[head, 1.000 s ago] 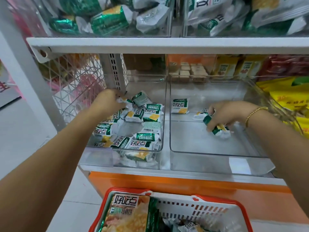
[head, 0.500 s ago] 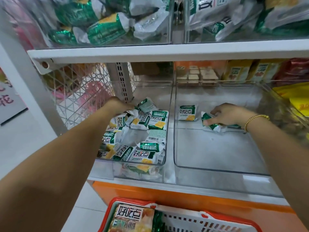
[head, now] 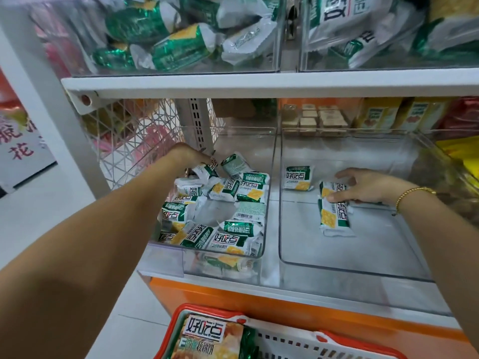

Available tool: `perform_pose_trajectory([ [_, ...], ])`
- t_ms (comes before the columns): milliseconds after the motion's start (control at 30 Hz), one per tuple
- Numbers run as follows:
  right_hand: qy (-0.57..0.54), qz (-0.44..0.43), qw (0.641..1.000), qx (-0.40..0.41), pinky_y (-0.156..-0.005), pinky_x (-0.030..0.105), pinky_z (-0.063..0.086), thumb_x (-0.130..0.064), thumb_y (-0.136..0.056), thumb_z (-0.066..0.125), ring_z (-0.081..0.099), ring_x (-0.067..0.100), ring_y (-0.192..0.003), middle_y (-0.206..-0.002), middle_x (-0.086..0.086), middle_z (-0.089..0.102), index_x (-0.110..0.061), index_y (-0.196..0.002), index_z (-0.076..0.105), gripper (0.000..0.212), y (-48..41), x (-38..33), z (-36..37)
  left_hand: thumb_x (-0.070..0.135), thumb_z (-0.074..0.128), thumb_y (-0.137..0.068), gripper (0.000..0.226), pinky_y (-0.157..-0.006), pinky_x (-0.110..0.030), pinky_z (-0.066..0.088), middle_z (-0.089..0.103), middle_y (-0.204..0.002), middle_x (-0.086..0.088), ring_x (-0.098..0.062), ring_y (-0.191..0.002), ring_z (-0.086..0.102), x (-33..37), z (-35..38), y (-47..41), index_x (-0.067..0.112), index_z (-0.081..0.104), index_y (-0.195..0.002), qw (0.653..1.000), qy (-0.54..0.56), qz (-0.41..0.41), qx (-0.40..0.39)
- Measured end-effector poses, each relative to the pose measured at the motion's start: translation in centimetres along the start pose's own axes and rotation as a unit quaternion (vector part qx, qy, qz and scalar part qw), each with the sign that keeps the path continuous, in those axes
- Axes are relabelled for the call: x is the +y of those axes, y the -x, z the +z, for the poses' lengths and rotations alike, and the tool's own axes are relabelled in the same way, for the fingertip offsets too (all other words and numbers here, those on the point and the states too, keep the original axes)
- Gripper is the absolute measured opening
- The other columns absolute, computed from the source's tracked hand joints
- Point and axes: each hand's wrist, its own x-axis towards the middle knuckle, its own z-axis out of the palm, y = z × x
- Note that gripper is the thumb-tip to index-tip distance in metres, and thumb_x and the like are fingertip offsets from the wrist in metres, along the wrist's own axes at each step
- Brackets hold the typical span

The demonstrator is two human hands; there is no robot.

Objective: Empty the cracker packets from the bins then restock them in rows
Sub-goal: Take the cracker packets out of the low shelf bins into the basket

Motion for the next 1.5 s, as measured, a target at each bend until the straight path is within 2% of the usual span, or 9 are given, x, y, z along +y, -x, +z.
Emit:
perform_pose_trajectory([
  [233, 0.064, -0.021, 0.997, -0.046, -0.113, 0.031, 0.023, -0.048, -0.07, 0.078, 0.029, 0.023, -0.141, -0.157, 0.0, 0.026, -0.018, -0.152, 0.02, 0.104, -0.9, -0.1, 0.7, 0.045, 0.065, -0.083, 0.071, -0.093, -0.031, 0.047, 0.046, -0.143, -0.011, -0.029, -0.118, 0.054, -0.8, -4.8, 1.5, 0.008, 0.043, -0.139, 0.973, -0.155, 0.042, -0.164],
  [367, 0.096, -0.017, 0.994, -0.054, -0.114, 0.033, 0.024, -0.052, -0.067, 0.079, 0.027, 0.023, -0.142, -0.158, 0.001, 0.024, -0.018, -0.152, 0.018, 0.11, -0.5, -0.7, 0.9, 0.048, 0.065, -0.083, 0.065, -0.095, -0.031, 0.043, 0.049, -0.138, -0.007, -0.021, -0.109, 0.054, -1.3, -4.2, 3.1, 0.012, 0.05, -0.135, 0.919, -0.341, 0.127, -0.153],
  [500, 0.156, -0.004, 0.984, -0.083, -0.107, 0.039, 0.04, -0.081, -0.034, 0.076, 0.042, 0.023, -0.131, -0.149, 0.002, 0.04, -0.016, -0.145, 0.038, 0.134, -0.4, -1.0, 1.0, 0.03, 0.076, -0.078, 0.051, -0.085, -0.029, 0.044, 0.056, -0.126, -0.006, -0.021, -0.107, 0.053, -2.9, -1.8, 2.5, 0.014, 0.056, -0.122, 0.931, -0.311, 0.154, -0.114],
  [667, 0.176, -0.039, 0.976, -0.124, -0.101, 0.031, 0.04, -0.054, -0.062, 0.081, 0.047, 0.018, -0.118, -0.131, -0.006, 0.047, -0.024, -0.125, 0.049, 0.077, 0.5, -2.0, 1.2, 0.036, 0.077, -0.077, 0.073, -0.099, -0.033, 0.04, 0.046, -0.138, -0.011, -0.027, -0.123, 0.047, -3.6, -0.8, 1.8, 0.01, 0.042, -0.136, 0.928, -0.331, 0.142, -0.099],
  [900, 0.089, -0.063, 0.979, -0.174, -0.072, 0.023, 0.055, -0.026, -0.07, 0.085, 0.061, 0.011, -0.07, -0.104, 0.002, 0.058, -0.021, -0.105, 0.061, 0.043, 1.2, -2.5, 1.6, 0.031, 0.077, -0.075, 0.052, -0.078, -0.031, 0.046, 0.056, -0.109, -0.01, -0.023, -0.093, 0.052, -3.5, -1.0, 2.9, 0.007, 0.053, -0.115, 0.93, -0.324, 0.163, -0.054],
  [1067, -0.04, -0.105, 0.989, -0.1, -0.046, 0.016, 0.037, -0.021, -0.076, 0.08, 0.045, 0.009, -0.051, -0.053, -0.004, 0.056, -0.012, -0.065, 0.061, 0.023, 2.0, -2.3, -0.4, 0.035, 0.076, -0.075, 0.042, -0.06, -0.03, 0.046, 0.065, -0.086, -0.013, -0.022, -0.07, 0.058, -2.8, -2.5, 6.1, 0.004, 0.061, -0.099, 0.944, -0.272, 0.184, 0.033],
  [1200, -0.18, -0.091, 0.962, -0.182, -0.068, 0.019, 0.047, -0.039, -0.053, 0.081, 0.058, 0.01, -0.078, -0.092, 0.007, 0.072, -0.007, -0.098, 0.071, 0.056, 3.3, -2.4, -0.9, 0.033, 0.077, -0.076, 0.042, -0.069, -0.03, 0.048, 0.064, -0.093, -0.004, -0.022, -0.08, 0.059, -1.8, -3.4, 11.7, 0.012, 0.06, -0.108, 0.956, -0.159, 0.234, 0.074],
  [1367, -0.089, -0.055, 0.951, -0.29, -0.087, 0.033, 0.051, -0.041, -0.053, 0.083, 0.059, 0.022, -0.106, -0.104, 0.002, 0.071, -0.021, -0.107, 0.062, 0.062, 4.4, -2.5, 1.6, 0.026, 0.076, -0.076, 0.026, -0.042, -0.007, 0.035, 0.056, -0.069, 0.007, 0.001, -0.048, 0.054, -1.5, -3.6, 18.4, 0.015, 0.059, -0.093, 0.966, 0.07, 0.236, 0.085],
  [1500, -0.059, -0.025, 0.954, -0.292, -0.071, 0.027, 0.052, -0.038, -0.064, 0.081, 0.059, 0.016, -0.078, -0.089, 0.005, 0.067, -0.015, -0.102, 0.063, 0.049, 5.2, -2.5, 2.3, 0.04, 0.075, -0.062, 0.042, -0.056, -0.011, 0.047, 0.073, -0.081, 0.004, -0.001, -0.068, 0.067, -2.0, -2.4, 22.3, 0.018, 0.066, -0.096, 0.956, 0.188, 0.223, 0.023],
])
